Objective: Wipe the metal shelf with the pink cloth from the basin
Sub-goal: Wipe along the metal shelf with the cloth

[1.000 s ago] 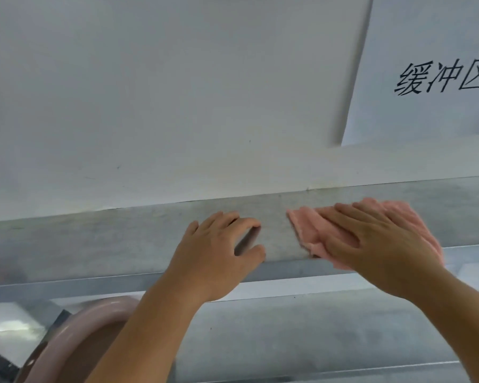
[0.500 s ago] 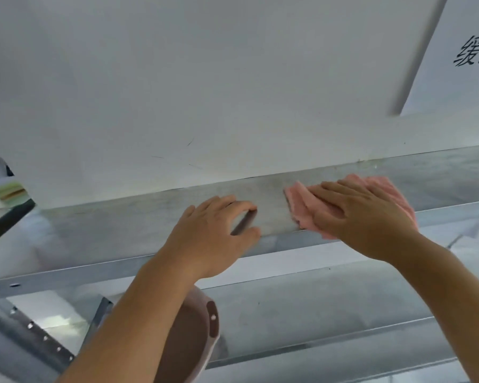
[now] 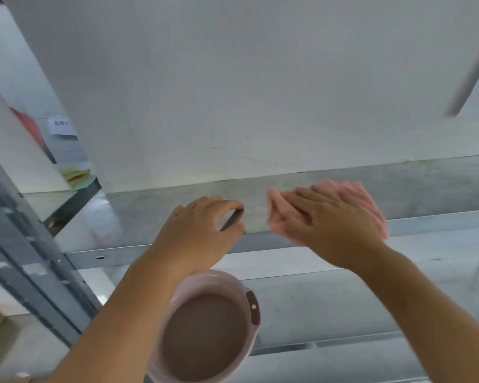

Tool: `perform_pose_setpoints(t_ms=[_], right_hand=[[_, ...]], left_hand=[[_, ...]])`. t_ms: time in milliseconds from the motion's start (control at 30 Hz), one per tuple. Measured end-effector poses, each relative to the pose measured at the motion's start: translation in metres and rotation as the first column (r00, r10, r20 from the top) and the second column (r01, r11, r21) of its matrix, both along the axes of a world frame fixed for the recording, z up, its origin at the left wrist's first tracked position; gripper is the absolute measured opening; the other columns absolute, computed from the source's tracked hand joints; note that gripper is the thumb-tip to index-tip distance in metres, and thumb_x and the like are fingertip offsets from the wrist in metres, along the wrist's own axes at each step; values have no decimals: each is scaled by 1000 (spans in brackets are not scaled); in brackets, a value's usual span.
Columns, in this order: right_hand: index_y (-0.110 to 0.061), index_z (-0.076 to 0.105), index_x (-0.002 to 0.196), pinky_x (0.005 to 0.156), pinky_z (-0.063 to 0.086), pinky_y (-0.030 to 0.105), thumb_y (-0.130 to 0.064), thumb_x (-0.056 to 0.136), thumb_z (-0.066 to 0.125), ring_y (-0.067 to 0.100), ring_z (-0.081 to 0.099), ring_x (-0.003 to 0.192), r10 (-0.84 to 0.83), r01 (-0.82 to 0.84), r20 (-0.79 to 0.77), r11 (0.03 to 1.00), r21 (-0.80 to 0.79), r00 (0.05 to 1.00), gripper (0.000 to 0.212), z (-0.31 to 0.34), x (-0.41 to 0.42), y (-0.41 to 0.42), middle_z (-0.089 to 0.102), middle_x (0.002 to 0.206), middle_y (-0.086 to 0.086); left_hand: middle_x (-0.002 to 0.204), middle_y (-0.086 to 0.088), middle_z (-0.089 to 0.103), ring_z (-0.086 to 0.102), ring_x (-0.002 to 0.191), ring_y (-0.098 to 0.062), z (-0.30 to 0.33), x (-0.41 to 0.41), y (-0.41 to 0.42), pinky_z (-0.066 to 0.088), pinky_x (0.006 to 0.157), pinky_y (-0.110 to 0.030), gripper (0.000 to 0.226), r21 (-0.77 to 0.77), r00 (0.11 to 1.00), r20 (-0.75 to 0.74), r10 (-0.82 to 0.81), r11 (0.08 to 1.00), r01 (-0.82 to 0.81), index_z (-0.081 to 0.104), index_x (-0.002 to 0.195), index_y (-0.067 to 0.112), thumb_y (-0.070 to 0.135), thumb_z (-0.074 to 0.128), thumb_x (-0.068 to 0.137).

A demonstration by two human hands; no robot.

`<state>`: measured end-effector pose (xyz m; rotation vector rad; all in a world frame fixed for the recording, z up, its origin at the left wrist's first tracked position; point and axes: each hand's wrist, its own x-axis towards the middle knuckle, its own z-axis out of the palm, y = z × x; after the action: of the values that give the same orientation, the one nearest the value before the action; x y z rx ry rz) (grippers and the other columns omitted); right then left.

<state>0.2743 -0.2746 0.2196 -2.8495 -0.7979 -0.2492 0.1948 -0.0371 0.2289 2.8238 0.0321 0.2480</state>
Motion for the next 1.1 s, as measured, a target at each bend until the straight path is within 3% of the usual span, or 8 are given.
perform_pose_setpoints(t_ms=[100,200,300,400,600,867,967,1100], right_hand=[[-57,28,153,118,29,48,-89,73,-25,13,43,139,-107,109,25,992,-68,994,101,2,15,-37,49,152,-25],[-54,30,154,119,28,49,-81,87,-10,14,40,142,-170,170,-8,985,-17,985,83,6,9,-24,48,152,-26],[-48,22,159,124,22,54,-66,95,0,18,31,153,-49,48,-22,998,-40,999,70,3,-20,48,39,163,-18],[-41,32,157,125,16,56,-61,100,14,22,25,156,86,-85,-60,996,17,994,63,-1,-43,122,37,165,-11],[-48,34,151,126,16,47,-64,94,9,11,29,150,95,-93,-49,995,41,994,64,1,-39,98,42,159,-22],[-44,36,152,122,21,57,-67,87,6,20,35,147,284,-282,-118,959,38,951,75,6,-26,171,48,153,-13],[-43,30,158,125,15,61,-68,84,7,24,26,155,399,-400,-157,916,24,903,82,6,-21,217,40,163,-8],[-41,27,160,126,8,60,-55,102,22,24,18,159,457,-466,-178,885,-12,871,60,9,-17,240,30,170,-6]], left_hand=[[92,24,48,43,100,-10,3,-13,19,37,104,-41,32,-7,999,31,30,1000,-29,54,127,46,53,42,98],[121,25,53,43,124,-9,1,-28,39,28,105,-30,35,-21,997,33,73,997,-73,54,132,44,53,43,99],[127,21,53,43,129,-10,0,-38,55,31,106,-32,38,-18,994,35,107,994,-107,51,135,46,54,43,99],[141,19,51,41,136,-10,-1,-40,65,31,114,-40,44,-25,989,15,144,989,-143,49,139,49,61,40,97],[105,19,49,41,97,-9,1,-54,86,39,100,-38,35,-44,975,35,220,975,-218,53,131,47,50,46,97],[153,13,45,38,140,-13,-12,-70,101,30,118,-38,51,-137,938,121,323,942,-307,34,152,40,48,42,102],[150,10,48,41,137,-15,-11,-72,108,34,115,-38,53,-145,933,140,333,939,-313,30,153,40,41,43,102],[148,10,51,43,135,-15,-10,-69,112,36,115,-43,56,-128,935,130,329,941,-313,33,150,40,35,44,96]])
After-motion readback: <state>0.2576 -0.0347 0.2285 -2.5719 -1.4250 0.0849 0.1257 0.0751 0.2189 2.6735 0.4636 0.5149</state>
